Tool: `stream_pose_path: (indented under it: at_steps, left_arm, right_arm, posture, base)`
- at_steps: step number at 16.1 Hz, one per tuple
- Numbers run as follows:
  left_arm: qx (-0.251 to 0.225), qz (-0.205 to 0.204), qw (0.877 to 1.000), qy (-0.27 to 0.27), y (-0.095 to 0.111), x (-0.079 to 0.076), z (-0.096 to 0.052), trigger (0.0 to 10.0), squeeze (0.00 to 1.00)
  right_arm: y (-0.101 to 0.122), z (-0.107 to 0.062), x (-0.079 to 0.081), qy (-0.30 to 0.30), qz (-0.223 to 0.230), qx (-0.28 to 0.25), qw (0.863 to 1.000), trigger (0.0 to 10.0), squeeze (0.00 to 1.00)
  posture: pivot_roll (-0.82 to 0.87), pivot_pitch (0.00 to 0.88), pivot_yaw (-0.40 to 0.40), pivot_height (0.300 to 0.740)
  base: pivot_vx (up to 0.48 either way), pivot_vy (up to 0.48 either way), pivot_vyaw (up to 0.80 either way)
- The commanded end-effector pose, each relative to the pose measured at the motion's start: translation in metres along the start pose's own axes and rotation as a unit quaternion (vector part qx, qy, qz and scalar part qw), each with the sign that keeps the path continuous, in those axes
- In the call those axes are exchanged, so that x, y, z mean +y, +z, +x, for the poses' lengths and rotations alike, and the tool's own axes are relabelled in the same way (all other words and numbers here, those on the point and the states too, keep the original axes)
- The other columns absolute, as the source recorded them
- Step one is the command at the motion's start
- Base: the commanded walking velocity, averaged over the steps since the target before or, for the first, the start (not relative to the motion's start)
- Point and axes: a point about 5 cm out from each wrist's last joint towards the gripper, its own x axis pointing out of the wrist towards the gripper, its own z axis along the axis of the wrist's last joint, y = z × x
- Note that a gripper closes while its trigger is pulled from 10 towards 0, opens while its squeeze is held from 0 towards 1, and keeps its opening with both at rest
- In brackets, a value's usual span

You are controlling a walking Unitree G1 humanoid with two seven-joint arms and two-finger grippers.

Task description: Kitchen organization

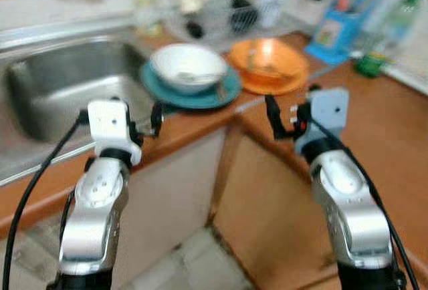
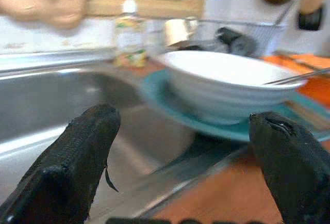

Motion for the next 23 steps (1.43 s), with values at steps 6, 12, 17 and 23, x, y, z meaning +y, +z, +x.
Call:
stream_pose_path:
  at_steps: [6, 12, 17, 23]
  left_arm:
    - [-0.007, 0.013, 1.0, -0.023, 0.007, -0.006, 0.004, 10.0, 0.0]
    - [-0.009, 0.016, 0.999, -0.029, 0.009, -0.006, 0.005, 10.0, 0.0]
    - [-0.009, 0.014, 0.999, -0.035, 0.01, -0.007, 0.003, 10.0, 0.0]
    - [-0.015, -0.004, 0.998, -0.055, 0.012, -0.008, 0.005, 10.0, 0.0]
  right_arm:
    - [0.005, 0.0, 0.003, 0.035, 0.024, -0.021, 0.999, 10.0, 1.0]
    - [0.017, -0.002, -0.001, 0.047, 0.049, -0.055, 0.996, 10.0, 1.0]
    - [0.03, -0.002, -0.006, 0.093, 0.057, -0.068, 0.992, 10.0, 1.0]
    - [0.035, 0.004, -0.032, 0.113, 0.106, -0.044, 0.987, 10.0, 0.0]
  posture:
    - [-0.11, 0.0, -0.027, 0.74]
    - [-0.11, 0.0, -0.021, 0.74]
    - [-0.11, 0.0, -0.013, 0.74]
    - [-0.12, 0.0, -0.009, 0.74]
  base:
    - [0.313, 0.0, 0.13]
    - [0.311, 0.0, 0.53]
    - [0.31, 0.0, 0.0]
    - [0.186, 0.0, 0.0]
